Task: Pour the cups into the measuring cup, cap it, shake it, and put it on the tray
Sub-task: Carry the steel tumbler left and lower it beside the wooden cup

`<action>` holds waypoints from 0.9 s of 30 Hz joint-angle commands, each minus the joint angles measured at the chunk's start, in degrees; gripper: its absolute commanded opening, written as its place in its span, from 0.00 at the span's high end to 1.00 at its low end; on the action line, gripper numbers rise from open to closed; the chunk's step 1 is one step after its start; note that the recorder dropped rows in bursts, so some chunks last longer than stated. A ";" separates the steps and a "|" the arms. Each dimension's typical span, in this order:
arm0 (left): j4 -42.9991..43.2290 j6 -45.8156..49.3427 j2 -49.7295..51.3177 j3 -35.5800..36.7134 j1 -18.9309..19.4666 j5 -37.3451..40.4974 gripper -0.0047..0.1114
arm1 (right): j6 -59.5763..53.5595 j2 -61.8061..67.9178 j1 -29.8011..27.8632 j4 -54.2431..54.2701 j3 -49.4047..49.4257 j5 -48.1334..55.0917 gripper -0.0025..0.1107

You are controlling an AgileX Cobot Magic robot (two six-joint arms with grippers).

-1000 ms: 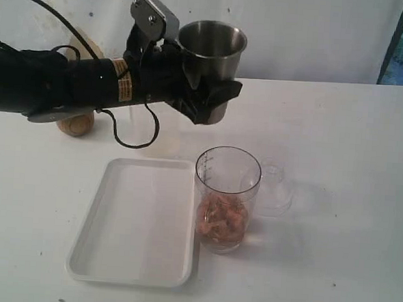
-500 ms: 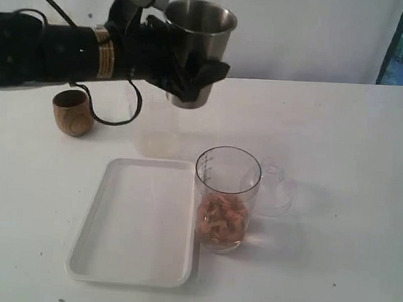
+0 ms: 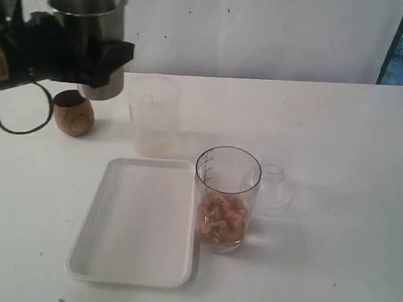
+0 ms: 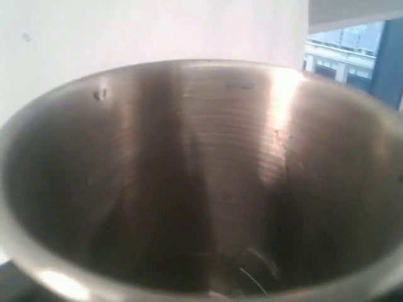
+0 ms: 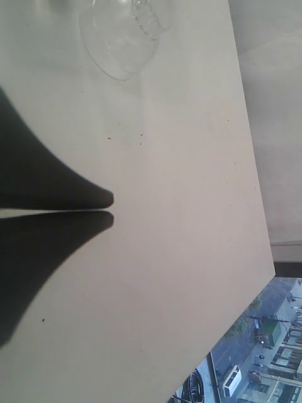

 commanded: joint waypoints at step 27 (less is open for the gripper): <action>-17.92 30.63 31.40 12.16 16.70 -37.92 0.96 | 0.27 -0.24 -0.11 0.03 0.31 -0.38 0.98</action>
